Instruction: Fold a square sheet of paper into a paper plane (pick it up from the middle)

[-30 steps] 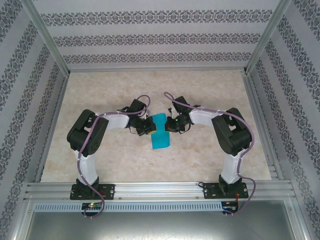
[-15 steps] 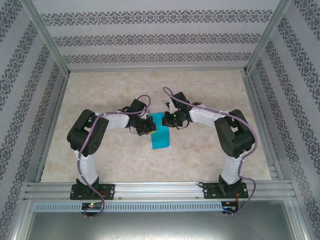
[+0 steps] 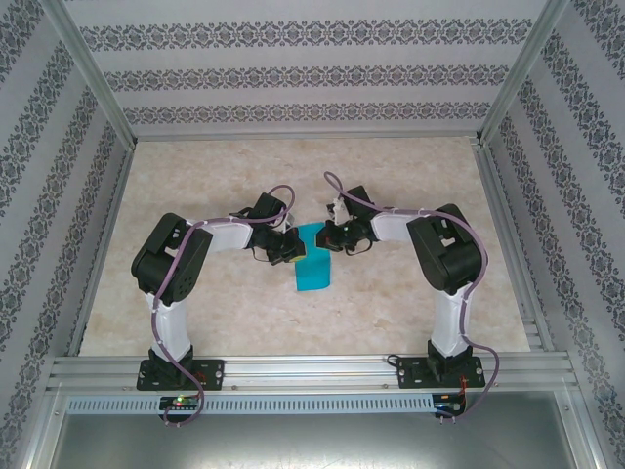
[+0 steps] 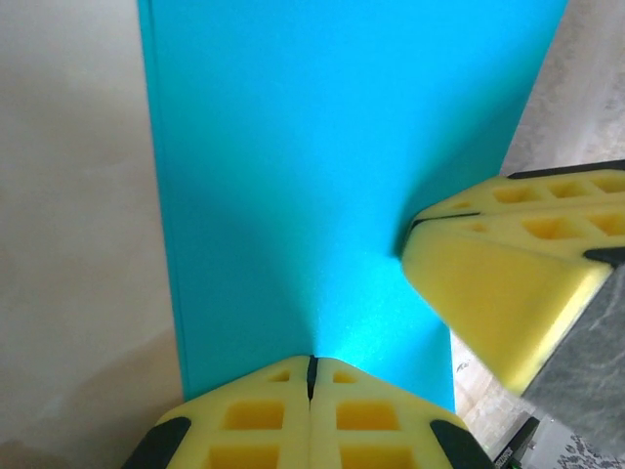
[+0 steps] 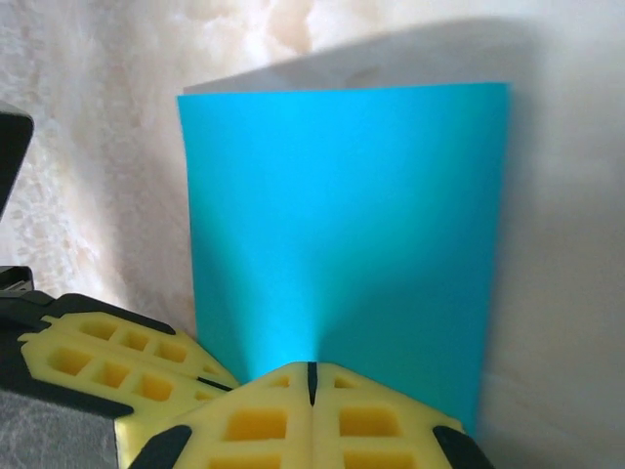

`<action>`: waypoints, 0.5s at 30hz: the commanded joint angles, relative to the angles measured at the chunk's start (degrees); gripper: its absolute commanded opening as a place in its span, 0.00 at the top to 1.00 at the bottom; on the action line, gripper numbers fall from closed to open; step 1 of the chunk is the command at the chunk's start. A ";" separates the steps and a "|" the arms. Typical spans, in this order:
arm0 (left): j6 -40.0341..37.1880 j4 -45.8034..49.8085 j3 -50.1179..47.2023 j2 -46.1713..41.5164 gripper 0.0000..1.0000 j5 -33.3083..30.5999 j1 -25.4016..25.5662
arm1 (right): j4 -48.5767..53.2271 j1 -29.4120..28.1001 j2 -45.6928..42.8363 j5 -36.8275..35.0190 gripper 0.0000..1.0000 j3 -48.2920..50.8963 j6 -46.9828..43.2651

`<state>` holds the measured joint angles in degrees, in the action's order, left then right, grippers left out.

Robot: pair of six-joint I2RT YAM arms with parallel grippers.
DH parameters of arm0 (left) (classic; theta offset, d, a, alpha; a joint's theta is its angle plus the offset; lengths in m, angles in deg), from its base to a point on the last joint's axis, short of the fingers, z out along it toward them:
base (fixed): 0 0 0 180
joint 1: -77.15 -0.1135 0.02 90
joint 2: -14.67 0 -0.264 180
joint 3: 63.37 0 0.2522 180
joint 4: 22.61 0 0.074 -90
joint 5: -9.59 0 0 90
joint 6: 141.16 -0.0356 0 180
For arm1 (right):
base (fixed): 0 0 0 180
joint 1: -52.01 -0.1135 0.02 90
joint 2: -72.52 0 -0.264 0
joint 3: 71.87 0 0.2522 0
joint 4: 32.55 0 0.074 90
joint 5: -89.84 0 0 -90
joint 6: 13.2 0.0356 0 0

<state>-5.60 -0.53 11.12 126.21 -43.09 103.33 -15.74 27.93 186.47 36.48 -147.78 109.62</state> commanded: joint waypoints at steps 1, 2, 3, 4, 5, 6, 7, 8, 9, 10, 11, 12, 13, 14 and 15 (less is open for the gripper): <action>-0.79 15.15 -5.44 6.82 1.00 -8.10 -0.11 | 1.93 5.20 -1.34 -7.20 1.00 2.60 -1.35; -0.78 15.08 -5.48 6.69 1.00 -8.04 -0.16 | 2.23 5.79 -2.41 -7.85 1.00 2.61 -1.47; -0.80 15.06 -5.53 6.75 1.00 -8.06 -0.16 | 2.59 6.05 -3.71 -8.52 1.00 2.40 -1.53; -0.81 15.06 -5.47 6.67 1.00 -8.13 -0.14 | 2.83 6.01 -4.94 -9.21 1.00 2.10 -1.64; -0.83 15.06 -5.45 6.69 1.00 -8.09 -0.19 | 2.88 5.83 -6.29 -9.48 1.00 1.89 -1.50; -0.92 14.98 -5.35 6.67 1.00 -8.02 -0.13 | 2.53 5.45 -7.31 -9.30 1.00 1.64 -1.26; -0.98 14.90 -5.25 6.75 1.00 -7.96 -0.12 | 2.02 4.84 -8.02 -8.92 1.00 1.43 -0.95; -1.02 14.97 -5.13 6.74 1.00 -7.94 -0.10 | 1.42 3.92 -8.38 -8.55 1.00 1.10 -0.57; -1.07 15.06 -5.08 6.75 1.00 -8.04 -0.16 | 1.01 2.82 -8.27 -7.98 1.00 0.53 -0.18; -1.16 15.00 -5.09 6.75 1.00 -7.99 -0.11 | 0.89 1.88 -7.86 -7.38 1.00 -0.10 0.12; -1.10 15.06 -5.06 6.75 1.00 -8.05 -0.15 | 0.79 0.84 -7.05 -6.72 1.00 -1.16 0.63; -1.15 14.99 -5.02 6.67 1.00 -7.99 -0.22 | 0.49 0.07 -6.09 -5.91 1.00 -2.11 1.12; -1.22 14.97 -4.96 6.67 1.00 -7.93 -0.18 | 0.14 -0.67 -5.23 -5.53 1.00 -3.01 1.42; -1.19 15.10 -4.96 6.67 1.00 -7.96 -0.17 | -0.05 -1.33 -4.02 -5.29 1.00 -3.98 1.91; -1.29 15.06 -4.85 6.73 1.00 -7.94 -0.12 | -0.31 -1.71 -2.77 -4.87 1.00 -4.92 2.33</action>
<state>-5.79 -0.53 11.14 126.28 -42.87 103.28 -14.84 27.58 180.94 29.99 -149.90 110.39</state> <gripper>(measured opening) 0.065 0.038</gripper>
